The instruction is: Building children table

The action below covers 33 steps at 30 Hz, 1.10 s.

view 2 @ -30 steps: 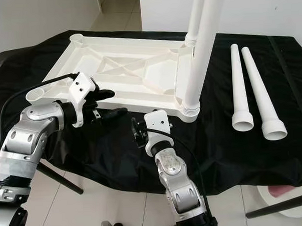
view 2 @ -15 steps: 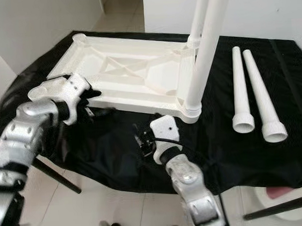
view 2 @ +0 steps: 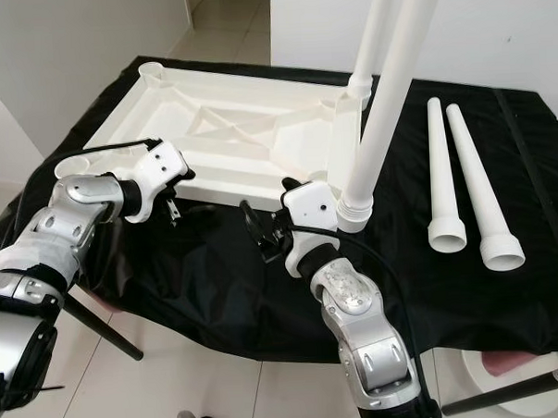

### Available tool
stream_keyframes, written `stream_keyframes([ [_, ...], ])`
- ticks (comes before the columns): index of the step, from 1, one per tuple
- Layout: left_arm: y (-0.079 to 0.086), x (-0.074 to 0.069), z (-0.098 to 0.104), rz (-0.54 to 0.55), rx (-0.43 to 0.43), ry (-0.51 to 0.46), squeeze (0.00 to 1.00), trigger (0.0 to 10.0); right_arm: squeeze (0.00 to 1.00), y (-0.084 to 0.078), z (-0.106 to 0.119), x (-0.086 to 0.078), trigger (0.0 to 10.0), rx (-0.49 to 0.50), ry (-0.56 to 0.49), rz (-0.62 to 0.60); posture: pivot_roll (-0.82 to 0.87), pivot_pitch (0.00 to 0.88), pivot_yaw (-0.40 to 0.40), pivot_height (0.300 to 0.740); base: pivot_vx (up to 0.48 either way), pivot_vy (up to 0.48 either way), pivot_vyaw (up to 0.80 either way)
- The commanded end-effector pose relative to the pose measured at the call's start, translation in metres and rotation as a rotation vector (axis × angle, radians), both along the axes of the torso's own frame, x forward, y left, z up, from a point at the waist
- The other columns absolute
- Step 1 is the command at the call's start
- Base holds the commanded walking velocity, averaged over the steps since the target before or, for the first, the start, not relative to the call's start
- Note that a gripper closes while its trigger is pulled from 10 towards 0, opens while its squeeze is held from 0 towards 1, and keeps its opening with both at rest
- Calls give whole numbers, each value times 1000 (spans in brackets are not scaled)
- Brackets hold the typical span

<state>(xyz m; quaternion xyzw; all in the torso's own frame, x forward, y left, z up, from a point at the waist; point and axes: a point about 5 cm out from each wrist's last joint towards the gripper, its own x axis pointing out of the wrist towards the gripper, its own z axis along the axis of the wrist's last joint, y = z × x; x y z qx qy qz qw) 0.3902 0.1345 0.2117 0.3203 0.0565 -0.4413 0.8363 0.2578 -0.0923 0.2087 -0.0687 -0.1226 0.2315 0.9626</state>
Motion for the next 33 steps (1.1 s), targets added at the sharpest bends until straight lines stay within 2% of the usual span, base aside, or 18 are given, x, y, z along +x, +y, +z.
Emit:
stream_keyframes([
  [1, 4, 12, 1, 227, -11, -154, 0, 10000, 0, 3, -2, -6, 10000, 5, 25, 43, -170, 114, 22, 740, 0, 0, 0],
  [3, -1, 15, -2, 235, 14, -141, 0, 10000, 0, 3, -4, -10, 10000, 3, 42, 67, -170, 114, 22, 740, 0, 0, 0],
  [9, -4, 19, -1, 274, -3, -140, 0, 10000, 0, 0, -7, -13, 10000, 5, 56, 46, -186, 123, 44, 740, 0, 0, 0],
  [11, -4, 20, -2, 295, 15, -167, 0, 10000, 0, 0, -7, -15, 10000, 13, 57, 35, -195, 128, 55, 740, 0, 0, 0],
  [12, -3, 21, -2, 317, 37, -213, 0, 10000, 0, 0, -6, -16, 10000, 18, 56, 29, -201, 133, 63, 740, 0, 0, 0],
  [14, -3, 21, -2, 317, 37, -213, 0, 10000, 0, 0, -6, -16, 10000, 18, 56, 29, -201, 133, 63, 740, 0, 0, 0],
  [16, 1, 22, -1, 364, 66, -304, 0, 10000, 0, 1, -6, -18, 10000, 26, 58, 20, -207, 140, 73, 740, 0, 0, 0],
  [17, 1, 22, -1, 364, 66, -304, 0, 10000, 0, 1, -6, -18, 10000, 26, 58, 20, -207, 140, 73, 740, 0, 0, 0],
  [20, 7, 24, 7, 412, 79, -426, 0, 10000, 0, 0, -7, -20, 10000, 28, 69, 13, -207, 140, 73, 740, 0, 0, 0],
  [22, 8, 24, 9, 419, 91, -454, 0, 10000, 0, 0, -7, -21, 10000, 28, 70, 12, -206, 145, 74, 740, 0, 0, 0],
  [24, 11, 24, 16, 391, -45, -344, 0, 10000, 0, 0, -7, -22, 10000, 26, 71, 13, -210, 145, 76, 740, 0, 0, 0],
  [25, 9, 21, 19, 293, -145, -233, 0, 10000, 0, 0, -7, -22, 10000, 26, 71, 11, -209, 145, 76, 740, 0, 0, 0],
  [26, 8, 18, 21, 214, -210, -167, 0, 10000, 0, 0, -7, -22, 10000, 26, 72, 10, -209, 145, 76, 740, 0, 0, 0],
  [27, 6, 12, 24, 80, -260, -84, 0, 10000, 0, -1, -7, -21, 10000, 26, 73, 10, -198, 142, 72, 740, 0, 0, 0],
  [28, 6, 12, 24, 80, -260, -84, 0, 10000, 0, -1, -7, -21, 10000, 26, 73, 10, -198, 142, 72, 740, 0, 0, 0],
  [30, 5, 0, 27, -116, -300, 21, 0, 10000, 0, -1, -8, -21, 10000, 26, 76, 13, -188, 139, 68, 740, 0, 0, 0],
  [31, 5, -7, 26, -208, -291, 67, 0, 10000, 0, -1, -8, -21, 10000, 26, 79, 16, -177, 136, 63, 740, 0, 0, 0],
  [33, 6, -17, 21, -301, -266, 111, 0, 10000, 0, 1, -9, -20, 10000, 25, 82, 28, -170, 133, 60, 740, 0, 0, 0],
])
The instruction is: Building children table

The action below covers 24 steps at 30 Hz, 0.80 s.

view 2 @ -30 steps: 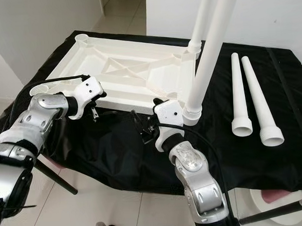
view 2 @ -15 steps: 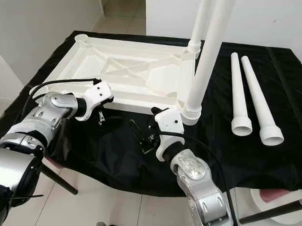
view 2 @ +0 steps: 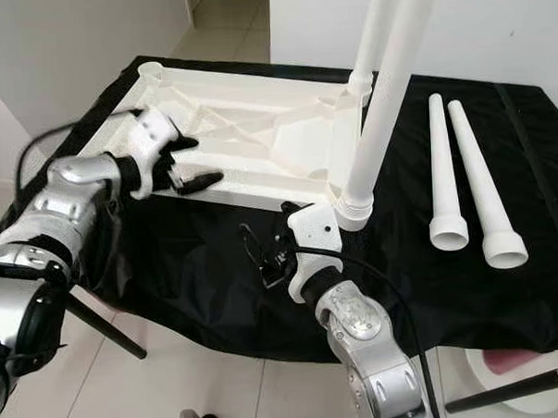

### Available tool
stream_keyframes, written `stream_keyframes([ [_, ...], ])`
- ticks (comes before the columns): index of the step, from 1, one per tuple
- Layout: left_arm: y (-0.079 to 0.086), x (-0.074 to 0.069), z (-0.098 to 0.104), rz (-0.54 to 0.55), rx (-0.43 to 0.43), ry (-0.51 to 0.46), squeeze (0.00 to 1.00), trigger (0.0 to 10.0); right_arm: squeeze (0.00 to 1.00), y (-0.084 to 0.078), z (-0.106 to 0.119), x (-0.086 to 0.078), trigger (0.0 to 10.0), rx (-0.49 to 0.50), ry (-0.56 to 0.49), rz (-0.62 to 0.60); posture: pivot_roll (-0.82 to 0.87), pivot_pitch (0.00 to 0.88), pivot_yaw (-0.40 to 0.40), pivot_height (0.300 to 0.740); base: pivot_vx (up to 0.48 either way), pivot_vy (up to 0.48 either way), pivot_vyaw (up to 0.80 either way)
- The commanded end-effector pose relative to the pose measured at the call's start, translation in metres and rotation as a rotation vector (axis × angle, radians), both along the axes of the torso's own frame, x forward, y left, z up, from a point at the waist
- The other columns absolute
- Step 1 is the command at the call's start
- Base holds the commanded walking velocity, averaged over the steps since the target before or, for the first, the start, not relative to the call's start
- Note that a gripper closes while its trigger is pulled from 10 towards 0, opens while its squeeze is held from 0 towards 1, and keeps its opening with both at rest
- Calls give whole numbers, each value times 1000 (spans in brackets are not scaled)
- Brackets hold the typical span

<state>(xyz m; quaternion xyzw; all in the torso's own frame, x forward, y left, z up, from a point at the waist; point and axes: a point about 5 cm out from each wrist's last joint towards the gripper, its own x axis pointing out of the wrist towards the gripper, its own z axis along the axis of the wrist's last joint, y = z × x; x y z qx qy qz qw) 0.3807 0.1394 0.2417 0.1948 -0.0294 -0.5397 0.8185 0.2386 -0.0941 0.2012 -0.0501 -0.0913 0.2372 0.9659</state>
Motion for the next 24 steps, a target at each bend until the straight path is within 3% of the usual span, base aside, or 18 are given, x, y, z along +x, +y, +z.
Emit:
stream_keyframes([
  [1, 1, -10, -12, -98, 39, 66, 0, 10000, 0, 4, -1, 0, 10000, 6, 12, 22, -167, 132, 58, 740, 0, 0, 0],
  [6, 3, -4, -21, 5, 71, 25, 0, 10000, 0, 5, -1, 3, 10000, 3, 10, 32, -161, 127, 53, 740, 0, 0, 0],
  [8, 7, 12, -19, 248, 103, -103, 0, 10000, 0, 5, -1, 4, 10000, 2, 10, 30, -161, 127, 53, 740, 0, 0, 0],
  [9, 7, 12, -19, 248, 103, -103, 0, 10000, 0, 5, -1, 4, 10000, 2, 10, 30, -161, 127, 53, 740, 0, 0, 0],
  [11, 15, 24, -10, 477, 92, -208, 0, 10000, 0, 5, -1, 4, 10000, 1, 9, 27, -164, 125, 55, 740, 0, 0, 0],
  [13, 23, 29, -4, 607, 87, -249, 0, 10000, 0, 5, -1, 5, 10000, 2, 8, 21, -168, 125, 57, 740, 0, 0, 0],
  [16, 26, 31, -6, 660, 137, -252, 0, 10000, 0, 5, -1, 5, 10000, 3, 9, 14, -168, 125, 57, 740, 0, 0, 0],
  [24, 17, 30, -20, 589, 159, -139, 0, 10000, 0, 6, 0, 4, 10000, 3, 10, 20, -182, 154, 58, 740, 0, 0, 0],
])
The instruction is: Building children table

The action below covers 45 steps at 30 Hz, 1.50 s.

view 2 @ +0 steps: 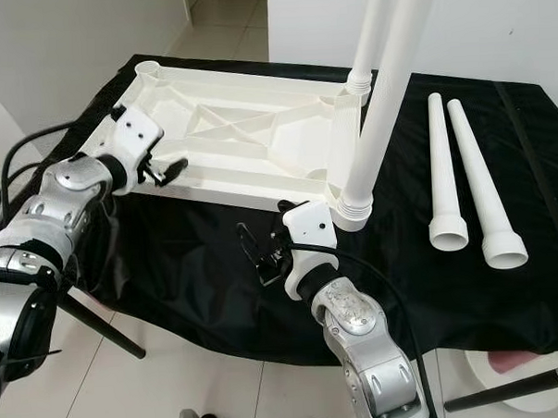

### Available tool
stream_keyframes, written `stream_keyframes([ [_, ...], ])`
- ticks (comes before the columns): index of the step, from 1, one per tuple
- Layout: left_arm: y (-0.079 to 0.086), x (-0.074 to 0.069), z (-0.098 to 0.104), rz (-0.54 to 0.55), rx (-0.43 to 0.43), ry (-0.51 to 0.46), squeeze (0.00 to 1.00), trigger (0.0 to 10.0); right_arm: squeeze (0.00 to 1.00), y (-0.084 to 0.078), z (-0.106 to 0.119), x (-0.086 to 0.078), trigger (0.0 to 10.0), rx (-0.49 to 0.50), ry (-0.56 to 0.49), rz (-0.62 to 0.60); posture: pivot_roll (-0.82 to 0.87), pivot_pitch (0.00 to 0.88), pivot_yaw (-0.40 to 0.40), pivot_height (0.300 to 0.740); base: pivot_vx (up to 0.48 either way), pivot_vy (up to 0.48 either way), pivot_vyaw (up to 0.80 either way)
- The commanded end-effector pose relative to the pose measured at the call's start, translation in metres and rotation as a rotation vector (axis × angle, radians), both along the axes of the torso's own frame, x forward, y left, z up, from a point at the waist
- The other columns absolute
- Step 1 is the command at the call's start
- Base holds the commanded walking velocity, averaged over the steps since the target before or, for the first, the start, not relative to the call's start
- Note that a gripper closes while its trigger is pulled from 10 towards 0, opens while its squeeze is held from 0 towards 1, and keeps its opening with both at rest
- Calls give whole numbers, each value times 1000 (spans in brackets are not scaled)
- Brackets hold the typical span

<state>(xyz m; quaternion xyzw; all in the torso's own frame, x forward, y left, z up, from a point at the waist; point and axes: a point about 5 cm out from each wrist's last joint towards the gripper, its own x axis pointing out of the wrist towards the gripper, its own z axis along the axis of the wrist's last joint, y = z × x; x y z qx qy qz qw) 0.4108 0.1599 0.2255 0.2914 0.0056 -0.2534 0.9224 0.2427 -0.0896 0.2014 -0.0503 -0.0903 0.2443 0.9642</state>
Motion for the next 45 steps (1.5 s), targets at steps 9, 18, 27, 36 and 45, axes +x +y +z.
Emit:
stream_keyframes([
  [9, -26, -1, -19, -108, 63, 150, 0, 10000, 0, -3, 0, -9, 10000, -12, 23, 5, -225, 203, 66, 740, 0, 0, 0],
  [18, -37, -5, -32, -162, 68, 238, 0, 10000, 0, -5, 0, -13, 10000, -13, 31, -14, -257, 220, 80, 740, 0, 0, 0],
  [27, -26, -6, -44, -83, 116, 290, 0, 0, 0, -5, 2, -14, 10000, -13, 30, -22, -255, 218, 81, 740, 0, 0, 0],
  [36, -28, -10, -45, -182, 62, 345, 0, 0, 0, -3, 1, -13, 10000, -8, 33, -14, -232, 211, 81, 740, 0, 0, 0],
  [45, -51, -17, -50, -315, -64, 423, 0, 0, 0, -1, -1, -12, 10000, -3, 40, -15, -214, 204, 90, 740, 0, 0, 0],
])
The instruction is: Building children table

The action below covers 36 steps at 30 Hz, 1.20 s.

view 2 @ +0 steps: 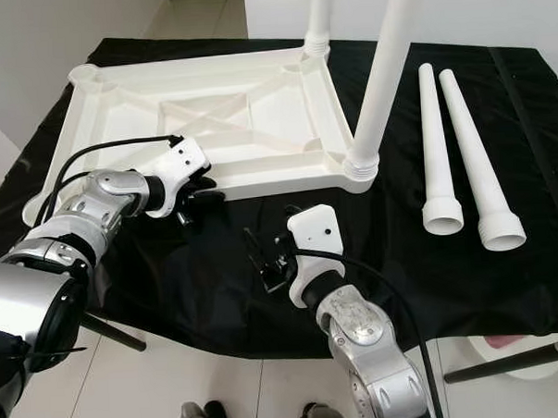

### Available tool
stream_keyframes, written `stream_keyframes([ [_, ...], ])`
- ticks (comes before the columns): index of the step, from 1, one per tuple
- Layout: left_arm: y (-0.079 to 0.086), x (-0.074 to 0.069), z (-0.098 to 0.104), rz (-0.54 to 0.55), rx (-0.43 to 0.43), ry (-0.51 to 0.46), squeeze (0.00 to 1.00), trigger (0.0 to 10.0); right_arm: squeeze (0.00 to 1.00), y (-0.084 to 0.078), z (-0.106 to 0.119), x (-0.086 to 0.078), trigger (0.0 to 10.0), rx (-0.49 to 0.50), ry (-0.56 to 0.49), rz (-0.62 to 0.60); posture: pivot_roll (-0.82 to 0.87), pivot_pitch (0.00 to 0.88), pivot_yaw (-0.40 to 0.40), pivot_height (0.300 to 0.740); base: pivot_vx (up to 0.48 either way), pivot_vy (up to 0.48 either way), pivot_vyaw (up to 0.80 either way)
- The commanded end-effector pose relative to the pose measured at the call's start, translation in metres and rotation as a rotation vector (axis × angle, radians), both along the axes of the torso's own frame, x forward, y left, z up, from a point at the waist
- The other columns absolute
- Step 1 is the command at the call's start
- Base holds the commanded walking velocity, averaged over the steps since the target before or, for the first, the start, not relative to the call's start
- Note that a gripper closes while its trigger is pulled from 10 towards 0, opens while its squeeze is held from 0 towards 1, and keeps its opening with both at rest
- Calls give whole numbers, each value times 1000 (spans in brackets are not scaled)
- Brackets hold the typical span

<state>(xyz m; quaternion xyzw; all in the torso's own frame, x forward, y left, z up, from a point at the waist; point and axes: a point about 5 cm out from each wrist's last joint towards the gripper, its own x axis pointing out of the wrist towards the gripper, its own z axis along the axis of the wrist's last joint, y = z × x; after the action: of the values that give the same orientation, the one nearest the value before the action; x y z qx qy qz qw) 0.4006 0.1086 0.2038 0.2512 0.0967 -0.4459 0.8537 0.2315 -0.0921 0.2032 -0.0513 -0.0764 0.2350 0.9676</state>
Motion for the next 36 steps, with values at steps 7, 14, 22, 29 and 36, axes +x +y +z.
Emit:
stream_keyframes([
  [7, -16, -13, -33, -27, -113, 170, 0, 0, 0, 2, -5, 0, 10000, 3, 19, 2, -213, 202, 92, 740, 0, 0, 0],
  [14, -26, -13, -35, 47, -222, 228, 0, 0, 0, 1, -7, 2, 10000, 0, 21, 1, -196, 188, 90, 740, 0, 0, 0],
  [22, -7, -8, -31, 169, -286, 227, 0, 0, 0, 1, -7, 4, 10000, -3, 16, 1, -194, 177, 89, 740, 0, 0, 0],
  [29, 3, -3, -24, 293, -342, 203, 0, 0, 0, 1, -8, 4, 10000, -2, 14, -1, -194, 172, 93, 740, 0, 0, 0],
  [36, 16, 0, -15, 436, -271, 66, 0, 0, 0, 1, -9, 5, 10000, 0, 11, -5, -190, 153, 97, 740, 0, 0, 0],
])
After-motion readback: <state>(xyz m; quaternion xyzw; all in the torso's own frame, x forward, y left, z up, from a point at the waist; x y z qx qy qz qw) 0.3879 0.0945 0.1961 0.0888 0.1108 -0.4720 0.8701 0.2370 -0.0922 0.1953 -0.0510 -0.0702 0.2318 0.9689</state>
